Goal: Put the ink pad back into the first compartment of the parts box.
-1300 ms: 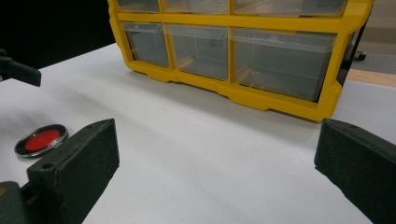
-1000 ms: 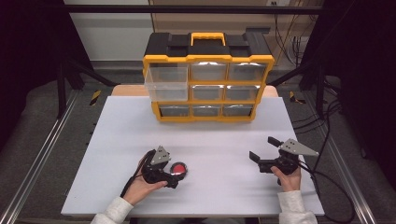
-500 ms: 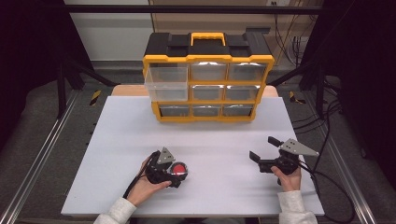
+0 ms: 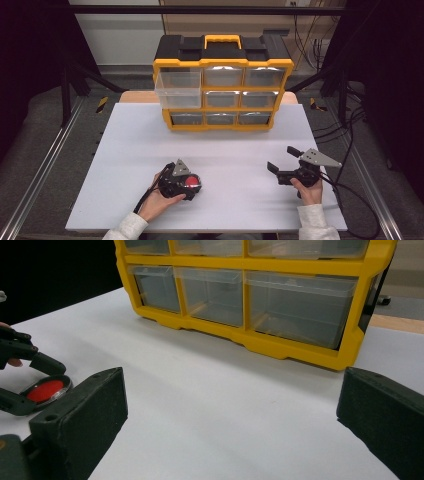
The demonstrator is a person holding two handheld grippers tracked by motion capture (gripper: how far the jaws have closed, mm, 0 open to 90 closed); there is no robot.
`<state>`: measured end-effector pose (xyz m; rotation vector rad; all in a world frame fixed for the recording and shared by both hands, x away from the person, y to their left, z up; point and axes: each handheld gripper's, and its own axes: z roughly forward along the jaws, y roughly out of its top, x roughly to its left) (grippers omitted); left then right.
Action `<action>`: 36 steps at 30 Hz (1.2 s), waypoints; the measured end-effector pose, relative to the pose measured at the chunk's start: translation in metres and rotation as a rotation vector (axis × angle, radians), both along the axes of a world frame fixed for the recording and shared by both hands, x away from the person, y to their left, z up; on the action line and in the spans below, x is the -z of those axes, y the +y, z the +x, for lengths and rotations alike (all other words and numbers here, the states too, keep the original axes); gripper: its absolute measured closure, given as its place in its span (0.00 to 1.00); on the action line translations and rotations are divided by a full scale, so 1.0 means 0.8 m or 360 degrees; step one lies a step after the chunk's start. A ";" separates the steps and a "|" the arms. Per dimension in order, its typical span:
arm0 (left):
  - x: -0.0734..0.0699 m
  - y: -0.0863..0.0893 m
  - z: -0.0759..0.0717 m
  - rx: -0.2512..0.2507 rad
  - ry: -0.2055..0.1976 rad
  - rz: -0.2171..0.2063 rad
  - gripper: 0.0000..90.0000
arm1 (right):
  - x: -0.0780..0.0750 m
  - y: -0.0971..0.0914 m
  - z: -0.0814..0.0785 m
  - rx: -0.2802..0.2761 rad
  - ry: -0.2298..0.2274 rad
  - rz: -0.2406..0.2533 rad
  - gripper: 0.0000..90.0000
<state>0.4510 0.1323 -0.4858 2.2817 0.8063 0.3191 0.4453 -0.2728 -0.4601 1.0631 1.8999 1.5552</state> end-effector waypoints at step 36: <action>-0.022 0.004 -0.001 -0.0009 -0.0009 -0.0030 0.33 | 0.000 0.000 0.000 -0.0003 0.0003 -0.0007 0.01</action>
